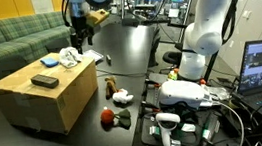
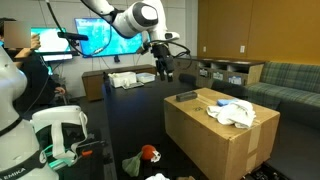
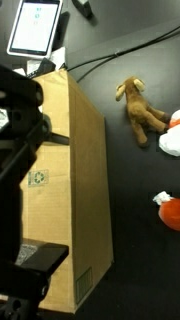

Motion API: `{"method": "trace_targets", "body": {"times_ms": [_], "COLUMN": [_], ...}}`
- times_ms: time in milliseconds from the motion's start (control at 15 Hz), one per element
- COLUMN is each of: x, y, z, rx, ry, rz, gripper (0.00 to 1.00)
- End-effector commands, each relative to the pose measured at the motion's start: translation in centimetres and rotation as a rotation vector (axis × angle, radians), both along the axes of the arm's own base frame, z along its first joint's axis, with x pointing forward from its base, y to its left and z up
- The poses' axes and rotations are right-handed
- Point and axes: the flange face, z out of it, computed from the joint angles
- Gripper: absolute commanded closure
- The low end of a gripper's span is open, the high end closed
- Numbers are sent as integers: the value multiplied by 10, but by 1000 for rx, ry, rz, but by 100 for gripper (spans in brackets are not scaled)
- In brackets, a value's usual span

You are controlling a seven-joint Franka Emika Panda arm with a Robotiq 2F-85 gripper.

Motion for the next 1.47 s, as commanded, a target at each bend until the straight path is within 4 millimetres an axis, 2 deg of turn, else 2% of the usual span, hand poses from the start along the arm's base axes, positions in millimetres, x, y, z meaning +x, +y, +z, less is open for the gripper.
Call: {"method": "trace_targets", "body": {"times_ms": [0, 267, 533, 800, 1133, 1400], "x": [28, 54, 75, 92, 116, 132], "y": [-24, -57, -75, -77, -73, -73], "z": [-27, -62, -92, -112, -120, -147], "rx": [11, 26, 17, -12, -95, -146], "ry": [-100, -203, -333, -447, -594, -646], "rz": [-25, -74, -155, -215, -291, -352], "gripper": [0, 0, 0, 0, 0, 0]}}
